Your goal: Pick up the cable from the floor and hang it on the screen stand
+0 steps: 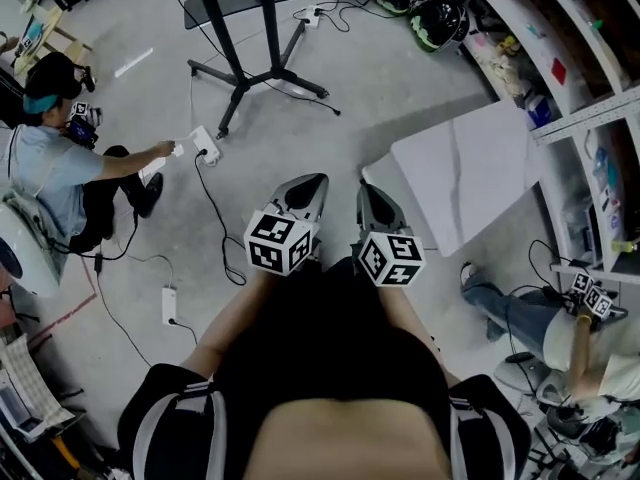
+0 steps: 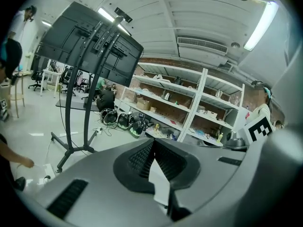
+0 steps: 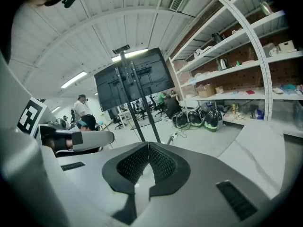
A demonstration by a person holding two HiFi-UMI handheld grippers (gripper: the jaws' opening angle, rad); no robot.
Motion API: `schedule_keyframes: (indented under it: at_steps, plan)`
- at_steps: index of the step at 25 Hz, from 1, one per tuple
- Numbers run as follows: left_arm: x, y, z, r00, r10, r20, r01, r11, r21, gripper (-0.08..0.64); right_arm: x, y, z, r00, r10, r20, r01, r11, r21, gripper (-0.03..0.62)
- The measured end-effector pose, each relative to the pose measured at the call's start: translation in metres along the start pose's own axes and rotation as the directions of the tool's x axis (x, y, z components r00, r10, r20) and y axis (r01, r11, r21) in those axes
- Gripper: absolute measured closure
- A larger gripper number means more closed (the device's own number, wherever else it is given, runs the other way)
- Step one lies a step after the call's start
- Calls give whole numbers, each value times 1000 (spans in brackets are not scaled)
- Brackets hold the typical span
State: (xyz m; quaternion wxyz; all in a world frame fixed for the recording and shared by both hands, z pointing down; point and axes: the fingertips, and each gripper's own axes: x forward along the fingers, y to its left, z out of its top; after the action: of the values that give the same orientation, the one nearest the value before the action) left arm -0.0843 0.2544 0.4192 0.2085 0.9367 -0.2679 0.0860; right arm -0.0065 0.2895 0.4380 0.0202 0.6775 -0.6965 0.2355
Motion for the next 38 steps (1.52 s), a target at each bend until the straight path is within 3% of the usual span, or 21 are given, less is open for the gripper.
schedule_keyframes:
  at_steps: [17,26,38]
  plan:
    - [-4,27,-7,999,43,-11,-44,998,-55,552,20,4,18,999,15,44,-14,1000,-20,569]
    - [35,47,9,997,73,-22,-74,996,-54,552,60,-40,53,997,-4,77,4,1000,-6,569]
    - [119,77,37,997,47,-63,-52,996,-74,552,132,-92,88,999,-13,30,13,1000,3,569]
